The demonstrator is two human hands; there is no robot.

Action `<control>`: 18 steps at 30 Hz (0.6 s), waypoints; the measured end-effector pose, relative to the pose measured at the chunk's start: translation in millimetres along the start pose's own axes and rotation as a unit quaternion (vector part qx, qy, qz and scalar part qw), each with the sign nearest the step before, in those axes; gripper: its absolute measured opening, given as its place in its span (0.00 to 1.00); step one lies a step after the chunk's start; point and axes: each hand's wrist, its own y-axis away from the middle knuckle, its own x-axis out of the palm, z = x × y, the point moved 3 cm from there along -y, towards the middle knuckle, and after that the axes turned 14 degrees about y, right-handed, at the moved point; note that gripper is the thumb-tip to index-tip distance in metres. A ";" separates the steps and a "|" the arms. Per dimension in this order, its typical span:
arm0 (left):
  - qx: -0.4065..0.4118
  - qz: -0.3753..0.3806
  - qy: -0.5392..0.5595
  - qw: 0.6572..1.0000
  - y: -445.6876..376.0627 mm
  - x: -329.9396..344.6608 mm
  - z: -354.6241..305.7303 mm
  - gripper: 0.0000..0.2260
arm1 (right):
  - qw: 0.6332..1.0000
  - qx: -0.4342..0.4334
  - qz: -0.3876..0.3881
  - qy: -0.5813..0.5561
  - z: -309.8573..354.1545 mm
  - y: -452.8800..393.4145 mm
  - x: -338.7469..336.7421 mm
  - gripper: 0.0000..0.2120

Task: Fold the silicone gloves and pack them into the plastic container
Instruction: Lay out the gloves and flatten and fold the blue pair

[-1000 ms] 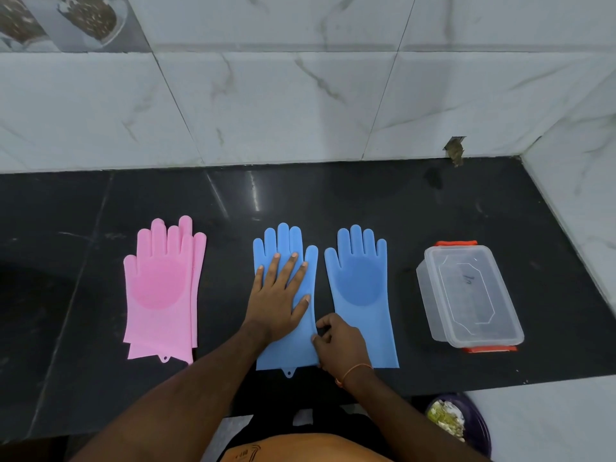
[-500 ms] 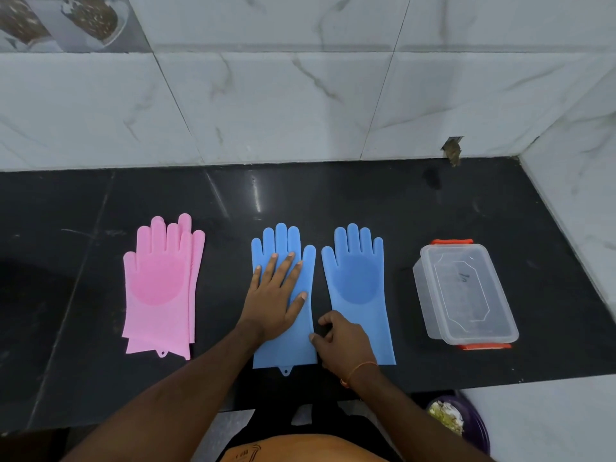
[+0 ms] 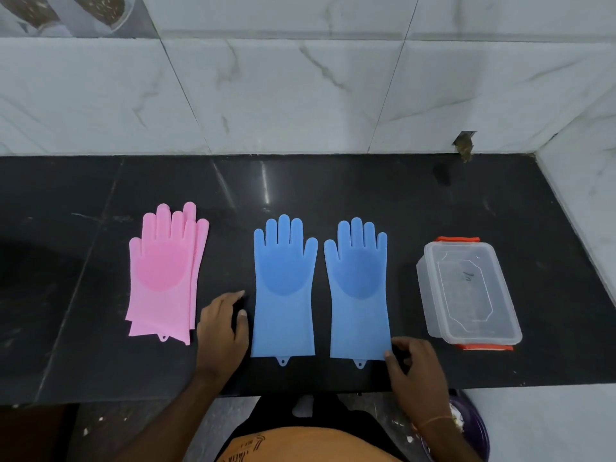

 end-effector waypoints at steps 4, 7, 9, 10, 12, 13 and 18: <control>-0.009 -0.019 0.005 1.000 -2.1 6.1 -14.6 0.16 | 0.999 0.039 0.011 -0.035 -3.2 -0.2 1.5 0.14; 0.016 -0.012 0.031 0.999 -13.3 24.5 -45.3 0.16 | 0.997 0.048 0.024 -0.047 -4.0 -2.3 2.2 0.15; 0.053 0.018 0.067 0.996 -24.1 45.6 -75.6 0.15 | 0.997 0.054 0.035 -0.050 -3.5 -4.6 2.9 0.16; 0.073 0.044 0.084 0.993 -30.2 59.2 -93.1 0.14 | 0.996 0.057 0.038 -0.052 -3.4 -5.7 3.1 0.17; 0.107 0.113 0.097 0.983 -43.1 90.3 -130.4 0.12 | 0.995 0.065 0.041 -0.058 -3.5 -7.1 3.4 0.18; 0.118 0.152 0.097 0.976 -49.7 107.6 -149.6 0.12 | 0.995 0.069 0.043 -0.059 -3.8 -7.7 2.9 0.18; 0.101 0.268 0.036 0.957 -81.9 183.2 -218.1 0.13 | 0.993 0.095 0.048 -0.053 -3.1 -12.1 4.1 0.19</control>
